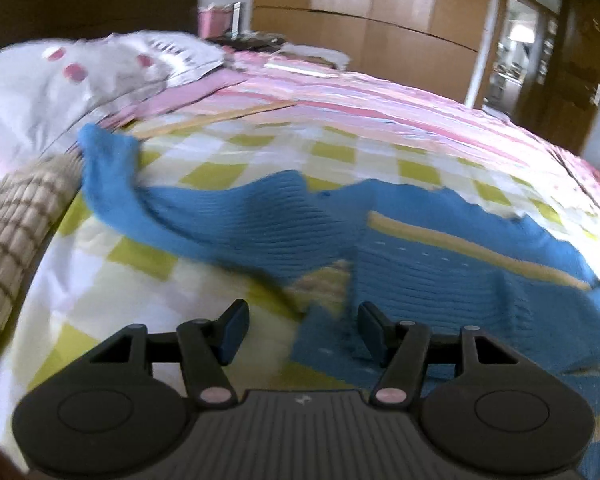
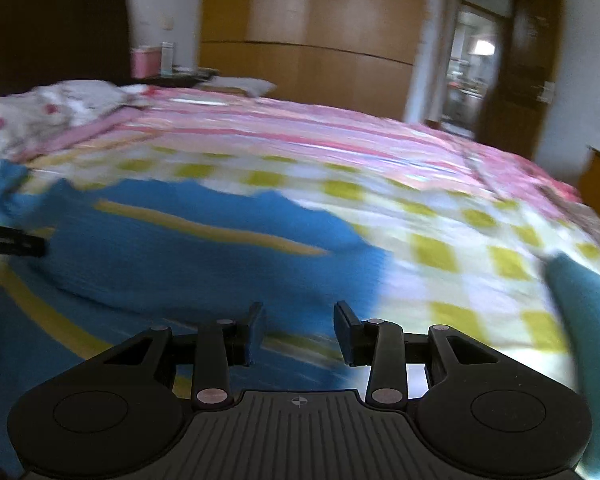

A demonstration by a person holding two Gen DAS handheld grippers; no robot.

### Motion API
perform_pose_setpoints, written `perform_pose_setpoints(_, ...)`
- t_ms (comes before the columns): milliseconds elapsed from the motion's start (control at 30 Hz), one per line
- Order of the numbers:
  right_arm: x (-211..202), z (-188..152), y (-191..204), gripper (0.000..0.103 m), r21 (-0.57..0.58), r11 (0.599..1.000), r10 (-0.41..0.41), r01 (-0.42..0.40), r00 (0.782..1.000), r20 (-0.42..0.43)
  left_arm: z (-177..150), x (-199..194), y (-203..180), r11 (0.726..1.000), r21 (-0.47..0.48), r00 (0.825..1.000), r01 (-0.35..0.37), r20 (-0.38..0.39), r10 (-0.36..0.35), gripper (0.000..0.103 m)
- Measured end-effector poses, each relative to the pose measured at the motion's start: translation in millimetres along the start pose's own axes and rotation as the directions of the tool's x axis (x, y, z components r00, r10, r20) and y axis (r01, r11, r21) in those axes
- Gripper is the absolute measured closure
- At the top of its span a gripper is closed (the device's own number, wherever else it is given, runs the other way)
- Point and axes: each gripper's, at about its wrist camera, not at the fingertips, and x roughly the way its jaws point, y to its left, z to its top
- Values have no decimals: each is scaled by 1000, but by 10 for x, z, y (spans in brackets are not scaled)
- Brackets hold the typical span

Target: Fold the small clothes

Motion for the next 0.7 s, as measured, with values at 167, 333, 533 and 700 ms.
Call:
perform_pose_setpoints(167,169,139,690,66,-175,966,197,-193,980,4,23,-157,273,998,-56,1000,-1,24,3,38)
perform_pose_setpoints(333,329,172,1369,62,-361,884,309,-295,951,-20,46,-160,455,996,-84,1000,18,23,-16,38)
perform_pose_setpoints(533,544,185,1770,64,-492,825,309,-277,951,-19,71,-142,510,993,-93,998,69,23,-67,38)
perform_pose_setpoints(700,707,317,1701,90,-383,875,302,-297,952,-49,73,-156,533,992,-94,996,89,34,-86,38)
